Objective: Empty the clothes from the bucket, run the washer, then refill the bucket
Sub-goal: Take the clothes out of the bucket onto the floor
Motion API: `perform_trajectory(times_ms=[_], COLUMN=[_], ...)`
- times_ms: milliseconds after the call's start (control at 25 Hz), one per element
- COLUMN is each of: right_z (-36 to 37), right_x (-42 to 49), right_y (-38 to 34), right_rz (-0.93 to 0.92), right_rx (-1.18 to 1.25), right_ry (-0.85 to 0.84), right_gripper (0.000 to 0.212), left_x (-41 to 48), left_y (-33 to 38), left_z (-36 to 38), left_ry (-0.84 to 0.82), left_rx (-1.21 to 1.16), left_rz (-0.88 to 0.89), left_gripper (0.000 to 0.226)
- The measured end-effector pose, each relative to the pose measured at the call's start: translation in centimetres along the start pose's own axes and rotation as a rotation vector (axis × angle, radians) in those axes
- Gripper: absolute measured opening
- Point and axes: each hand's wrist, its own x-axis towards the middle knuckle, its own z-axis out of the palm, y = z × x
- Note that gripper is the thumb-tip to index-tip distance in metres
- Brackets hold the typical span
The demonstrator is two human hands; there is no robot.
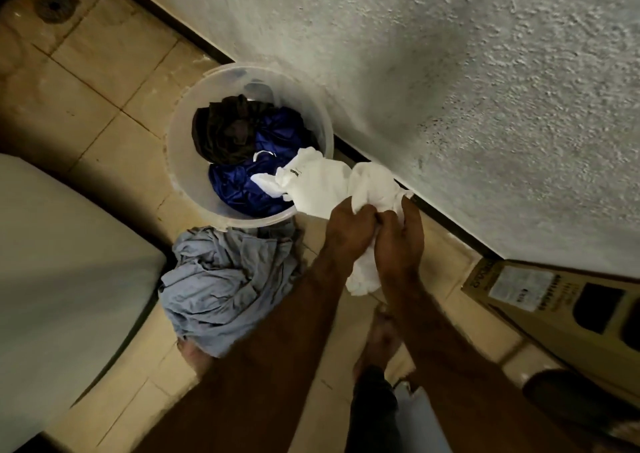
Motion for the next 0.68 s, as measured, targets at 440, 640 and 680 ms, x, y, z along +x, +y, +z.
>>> perform_trajectory(times_ms=[440,640,680], right_z=[-5.8,-5.4,-5.7], right_x=[3.3,4.0,3.9], right_y=[5.2,5.1,5.0], right_rz=[0.212,0.393,0.380], right_rx=[0.010,0.046,0.060], right_ry=[0.016,-0.106,-0.090], right_gripper=[0.037,0.047,0.045], left_x=[-0.5,-1.5,-1.7], left_y=[-3.5,-5.2,-5.4], left_z=[4.4,4.5,4.5], left_ry=[-0.138,-0.241,-0.281], left_rx=[0.052,0.135,0.142], left_rz=[-0.186,-0.145,-0.131], left_gripper=[0.028,0.029,0.028])
